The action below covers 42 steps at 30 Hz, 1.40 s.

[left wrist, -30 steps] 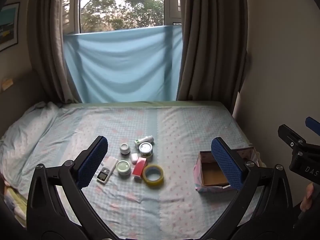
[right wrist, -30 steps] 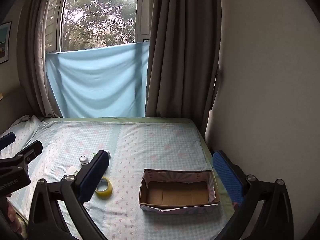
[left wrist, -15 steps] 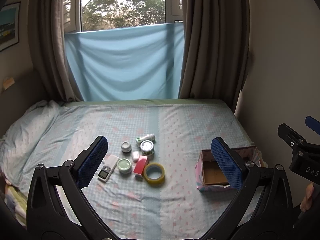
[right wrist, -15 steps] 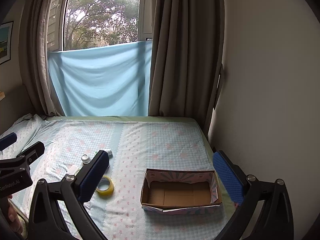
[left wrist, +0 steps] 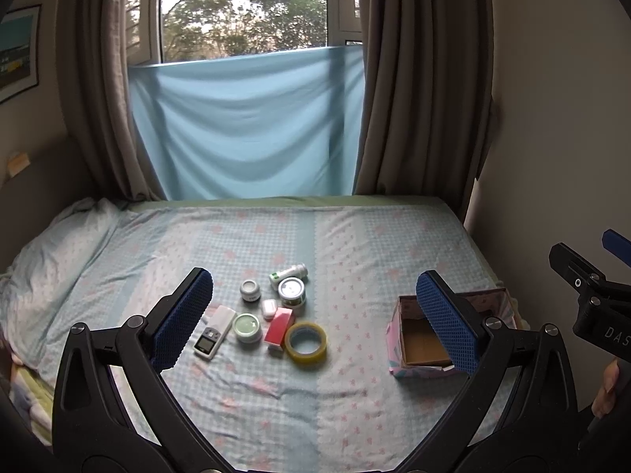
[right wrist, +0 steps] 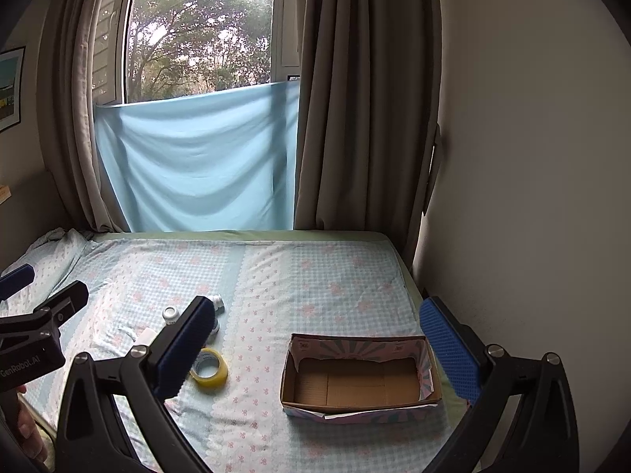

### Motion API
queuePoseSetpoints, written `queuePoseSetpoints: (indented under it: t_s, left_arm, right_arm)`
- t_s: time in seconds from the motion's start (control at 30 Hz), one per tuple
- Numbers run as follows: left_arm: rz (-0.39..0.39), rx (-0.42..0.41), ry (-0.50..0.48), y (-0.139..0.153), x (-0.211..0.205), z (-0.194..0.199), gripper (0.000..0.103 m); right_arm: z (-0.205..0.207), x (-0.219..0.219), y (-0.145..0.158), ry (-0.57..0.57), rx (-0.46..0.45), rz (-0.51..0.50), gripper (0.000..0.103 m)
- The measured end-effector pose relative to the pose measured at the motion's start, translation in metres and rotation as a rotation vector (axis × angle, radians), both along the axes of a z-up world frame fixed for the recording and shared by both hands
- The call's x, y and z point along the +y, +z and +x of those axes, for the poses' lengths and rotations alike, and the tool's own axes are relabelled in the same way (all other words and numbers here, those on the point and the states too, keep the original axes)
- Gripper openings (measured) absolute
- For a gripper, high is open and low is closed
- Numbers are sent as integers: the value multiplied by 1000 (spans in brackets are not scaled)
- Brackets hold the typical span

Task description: Organize rigid objects

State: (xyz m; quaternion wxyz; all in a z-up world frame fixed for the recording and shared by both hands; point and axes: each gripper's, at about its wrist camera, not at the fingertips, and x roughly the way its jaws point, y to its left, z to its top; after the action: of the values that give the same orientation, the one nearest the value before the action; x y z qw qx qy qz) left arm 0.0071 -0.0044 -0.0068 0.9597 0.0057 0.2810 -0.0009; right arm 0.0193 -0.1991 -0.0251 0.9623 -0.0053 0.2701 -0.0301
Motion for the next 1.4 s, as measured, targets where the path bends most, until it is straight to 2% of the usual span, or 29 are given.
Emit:
queuePoseSetpoints:
  t_s: [1.4]
  left_arm:
    - [0, -20, 3, 2, -6, 1, 102]
  right_arm:
    - [-2, -10, 5, -20, -10, 9, 103]
